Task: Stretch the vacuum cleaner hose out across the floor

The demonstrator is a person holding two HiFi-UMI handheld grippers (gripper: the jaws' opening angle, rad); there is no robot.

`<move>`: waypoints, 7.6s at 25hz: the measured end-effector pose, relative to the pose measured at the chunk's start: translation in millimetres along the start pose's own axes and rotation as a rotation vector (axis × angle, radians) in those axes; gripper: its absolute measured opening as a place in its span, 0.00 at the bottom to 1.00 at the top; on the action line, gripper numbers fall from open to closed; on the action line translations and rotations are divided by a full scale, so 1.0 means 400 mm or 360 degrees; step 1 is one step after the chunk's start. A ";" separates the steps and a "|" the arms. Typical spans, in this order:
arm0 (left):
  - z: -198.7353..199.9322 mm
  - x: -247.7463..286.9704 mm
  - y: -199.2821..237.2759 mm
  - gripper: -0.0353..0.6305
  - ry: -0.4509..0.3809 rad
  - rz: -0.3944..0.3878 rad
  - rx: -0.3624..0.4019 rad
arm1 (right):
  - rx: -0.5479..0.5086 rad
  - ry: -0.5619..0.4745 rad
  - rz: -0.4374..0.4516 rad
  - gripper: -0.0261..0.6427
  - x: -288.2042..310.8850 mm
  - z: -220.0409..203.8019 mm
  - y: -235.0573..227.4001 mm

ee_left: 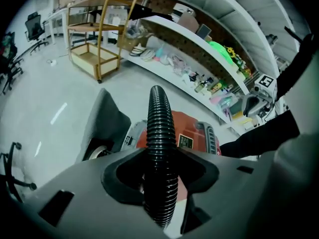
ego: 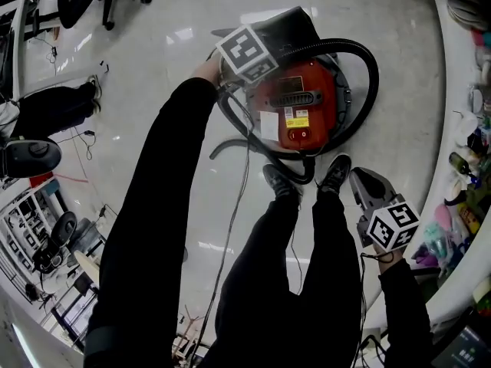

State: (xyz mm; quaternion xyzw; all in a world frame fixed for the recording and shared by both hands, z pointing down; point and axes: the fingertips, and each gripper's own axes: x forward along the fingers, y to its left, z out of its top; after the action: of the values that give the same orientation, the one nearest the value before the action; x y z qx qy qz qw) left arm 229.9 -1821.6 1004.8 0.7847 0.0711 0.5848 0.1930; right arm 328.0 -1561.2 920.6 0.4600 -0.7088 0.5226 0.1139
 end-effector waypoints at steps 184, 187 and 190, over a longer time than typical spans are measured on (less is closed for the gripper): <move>-1.709 -1.050 -2.345 0.34 -0.3083 0.0501 -0.1846 | -0.3398 0.0129 -0.0137 0.60 -0.277 -0.890 2.006; -1.723 -1.016 -2.364 0.35 -0.3111 0.0472 -0.2011 | -0.2602 0.0149 0.0260 0.59 -0.454 -0.959 1.941; -1.673 -1.006 -2.381 0.35 -0.3187 0.0379 -0.2113 | -0.1744 0.0382 0.0935 0.59 -0.670 -1.152 1.897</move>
State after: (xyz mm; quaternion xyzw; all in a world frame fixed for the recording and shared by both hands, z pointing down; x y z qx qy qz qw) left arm -417.0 -938.5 440.7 0.6396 -0.4973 -0.3461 0.4731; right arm -256.4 -1005.4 463.1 0.0593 -0.9524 0.1413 0.2634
